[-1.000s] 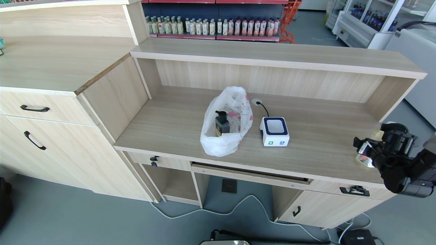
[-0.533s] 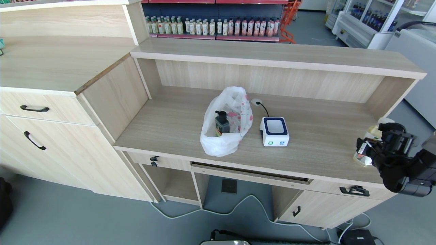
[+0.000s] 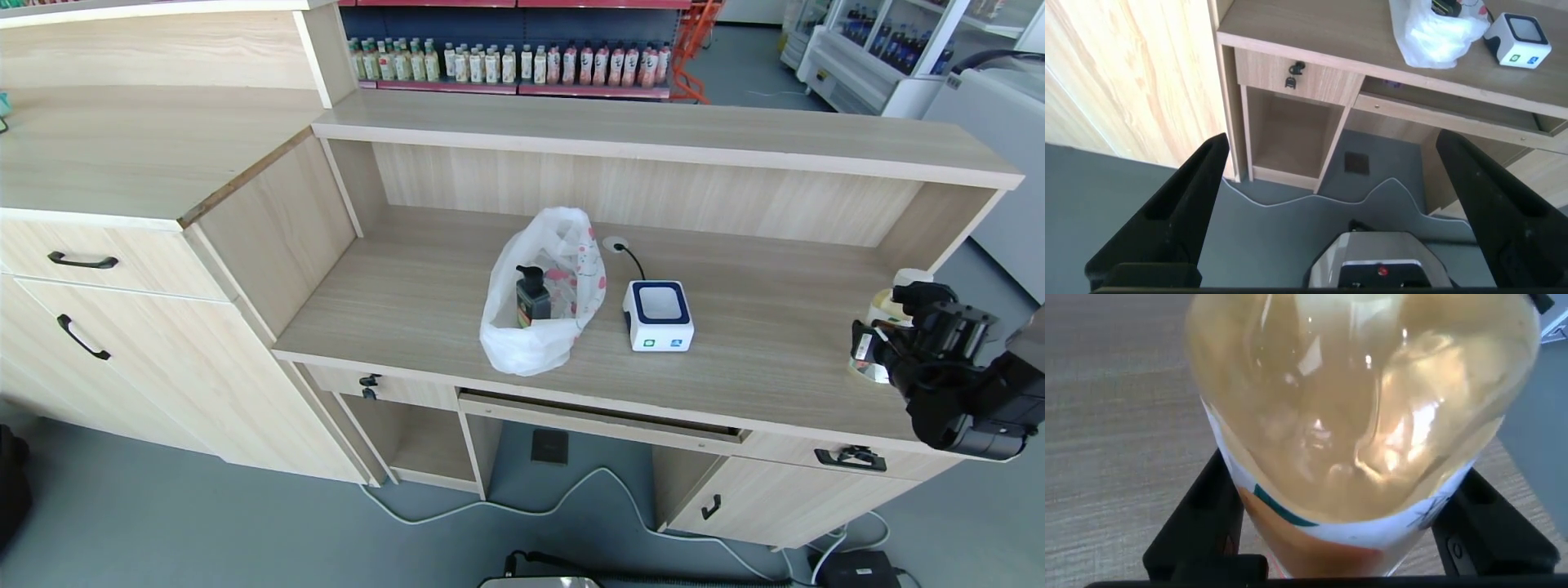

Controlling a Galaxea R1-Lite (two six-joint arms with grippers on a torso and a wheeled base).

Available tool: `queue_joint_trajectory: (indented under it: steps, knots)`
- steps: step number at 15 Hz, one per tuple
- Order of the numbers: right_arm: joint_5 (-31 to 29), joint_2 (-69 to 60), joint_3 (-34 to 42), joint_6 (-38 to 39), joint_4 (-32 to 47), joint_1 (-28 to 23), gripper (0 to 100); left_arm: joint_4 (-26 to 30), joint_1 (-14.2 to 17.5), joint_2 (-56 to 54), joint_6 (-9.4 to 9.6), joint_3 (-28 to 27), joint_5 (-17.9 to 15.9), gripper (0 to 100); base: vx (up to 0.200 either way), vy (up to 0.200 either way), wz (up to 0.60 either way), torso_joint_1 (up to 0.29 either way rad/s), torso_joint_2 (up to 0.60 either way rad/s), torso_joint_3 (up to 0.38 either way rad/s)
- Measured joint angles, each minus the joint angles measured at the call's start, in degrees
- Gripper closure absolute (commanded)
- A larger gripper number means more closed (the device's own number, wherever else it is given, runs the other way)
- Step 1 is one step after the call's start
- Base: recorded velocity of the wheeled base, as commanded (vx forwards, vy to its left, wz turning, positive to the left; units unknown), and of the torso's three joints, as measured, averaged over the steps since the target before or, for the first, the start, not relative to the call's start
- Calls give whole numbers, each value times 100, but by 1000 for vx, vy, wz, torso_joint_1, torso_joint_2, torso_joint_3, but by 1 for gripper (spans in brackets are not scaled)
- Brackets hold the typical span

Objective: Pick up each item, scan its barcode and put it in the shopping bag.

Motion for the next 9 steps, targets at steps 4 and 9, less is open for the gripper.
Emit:
queue_joint_trajectory:
  steps: [4, 9]
  knots:
    - [1342, 5, -391, -33, 43, 24, 100, 0, -2, 0, 0, 0, 0, 0, 0, 0, 0, 0, 0, 0]
    - [3611, -968, -444, 1258, 829, 33, 100, 0, 0, 0, 0, 0, -2, 0, 0, 0, 0, 0, 0, 0]
